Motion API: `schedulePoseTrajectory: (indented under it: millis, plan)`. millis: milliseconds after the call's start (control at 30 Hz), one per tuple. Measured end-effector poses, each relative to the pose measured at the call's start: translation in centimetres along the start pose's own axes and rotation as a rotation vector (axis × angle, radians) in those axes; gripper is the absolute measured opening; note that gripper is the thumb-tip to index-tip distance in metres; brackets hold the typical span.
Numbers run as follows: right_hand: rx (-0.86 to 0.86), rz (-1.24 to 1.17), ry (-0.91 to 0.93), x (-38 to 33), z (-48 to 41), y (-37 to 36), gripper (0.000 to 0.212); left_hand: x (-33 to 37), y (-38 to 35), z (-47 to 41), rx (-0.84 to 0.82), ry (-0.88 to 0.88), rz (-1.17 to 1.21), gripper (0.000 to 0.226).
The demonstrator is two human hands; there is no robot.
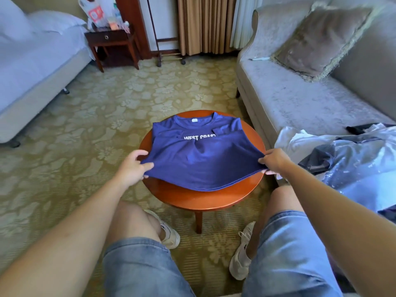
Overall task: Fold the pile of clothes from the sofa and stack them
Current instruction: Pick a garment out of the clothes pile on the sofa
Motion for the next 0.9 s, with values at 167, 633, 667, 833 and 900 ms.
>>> schedulePoseTrajectory:
  millis: [167, 633, 667, 833, 900]
  plan:
    - [0.114, -0.072, 0.249, -4.9, 6.2, 2.9, 0.022, 6.2, 2.0, 5.6, 0.094, -0.264, 0.137, 0.018]
    - [-0.438, 0.192, 0.108, -6.3, 15.3, 2.6, 0.029, 7.3, 1.5, 13.7, -0.266, -0.026, -0.276, 0.011]
    - [-0.438, 0.157, 0.110, -6.1, 15.1, 2.7, 0.027, 7.0, 1.3, 13.5, -0.294, -0.008, -0.201, 0.012]
    - [-0.269, -0.424, 0.285, -6.5, 11.5, 4.3, 0.036, 7.3, 0.9, 10.3, -0.213, -0.099, 0.344, 0.034]
    - [-0.163, -0.551, 0.301, -6.4, 9.5, 4.6, 0.039, 7.4, 0.9, 8.0, -0.114, -0.120, 0.413, 0.042]
Point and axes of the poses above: each hand's wrist, its own z-axis away from the middle knuckle, its own y-axis out of the back of the hand, x = y × z, the point moved 7 cm from there along -z, towards the middle knuckle, and after that the axes turned 13 degrees about -x, right-handed, at the moved point
